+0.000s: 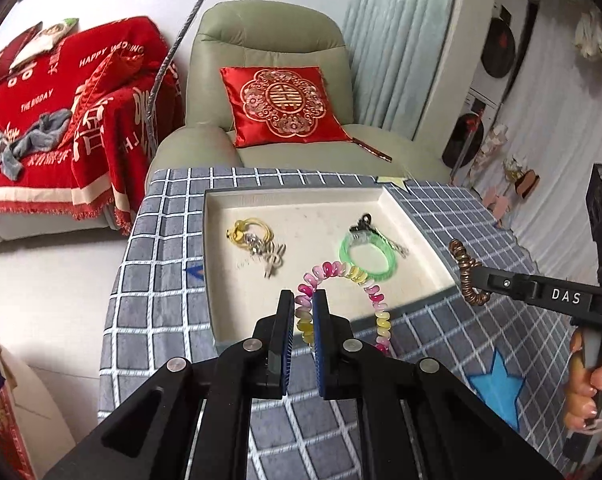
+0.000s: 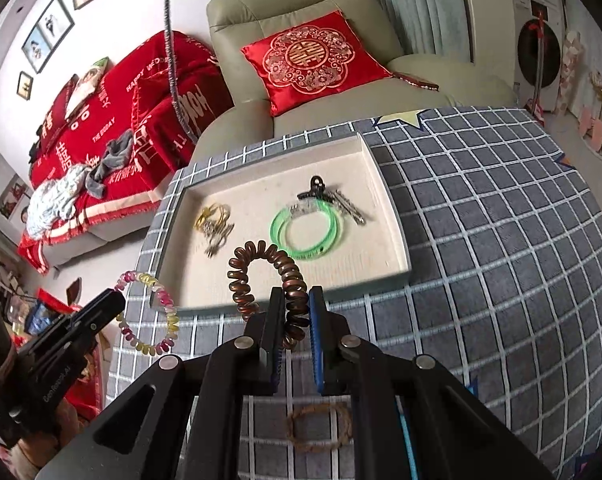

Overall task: Organize jewelry
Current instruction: 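Carry both bracelets into the tray and open both grippers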

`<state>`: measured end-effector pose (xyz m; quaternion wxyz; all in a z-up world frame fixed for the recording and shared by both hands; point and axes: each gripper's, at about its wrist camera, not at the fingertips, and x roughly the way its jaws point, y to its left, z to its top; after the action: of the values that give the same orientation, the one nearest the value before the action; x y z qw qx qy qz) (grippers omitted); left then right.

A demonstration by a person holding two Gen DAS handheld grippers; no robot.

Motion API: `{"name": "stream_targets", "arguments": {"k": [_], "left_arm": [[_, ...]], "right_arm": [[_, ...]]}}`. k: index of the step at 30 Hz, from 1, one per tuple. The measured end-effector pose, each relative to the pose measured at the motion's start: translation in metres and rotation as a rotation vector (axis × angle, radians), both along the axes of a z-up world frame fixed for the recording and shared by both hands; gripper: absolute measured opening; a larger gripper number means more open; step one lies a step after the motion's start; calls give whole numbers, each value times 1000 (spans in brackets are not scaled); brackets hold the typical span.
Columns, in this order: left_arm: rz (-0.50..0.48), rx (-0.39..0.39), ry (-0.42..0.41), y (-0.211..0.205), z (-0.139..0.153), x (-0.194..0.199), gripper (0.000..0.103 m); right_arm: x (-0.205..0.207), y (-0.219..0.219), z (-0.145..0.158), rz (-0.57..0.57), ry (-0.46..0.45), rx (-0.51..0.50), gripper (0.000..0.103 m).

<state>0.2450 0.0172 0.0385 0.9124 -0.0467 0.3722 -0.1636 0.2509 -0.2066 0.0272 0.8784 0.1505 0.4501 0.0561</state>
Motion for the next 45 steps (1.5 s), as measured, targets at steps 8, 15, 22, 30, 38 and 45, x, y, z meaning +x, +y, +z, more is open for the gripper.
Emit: {"name": "stream_targets", "arguments": {"k": [8,15,22,30,38,45], "left_arm": [[38,21,12,-8,-4,44,24],[50,44,34,-18,-17,80,24],[57,96,108,-31,-47,109,24],[54,144,143,-38,-68,118,24],[54,202,148,-45,-79,118,24],[66,215,138,-47,-79,118,24]], "right_arm": [[46,-2,-2,-15,2,-30,13],[81,-1,-17,-13,21,-33,13],[103,2,-39,-17,38,-82,13],[114,5,-60,-10,47,-139,13],[117,6,-74,-6,81,-140,13],[116,8,-75,1,87,-139,14]]}}
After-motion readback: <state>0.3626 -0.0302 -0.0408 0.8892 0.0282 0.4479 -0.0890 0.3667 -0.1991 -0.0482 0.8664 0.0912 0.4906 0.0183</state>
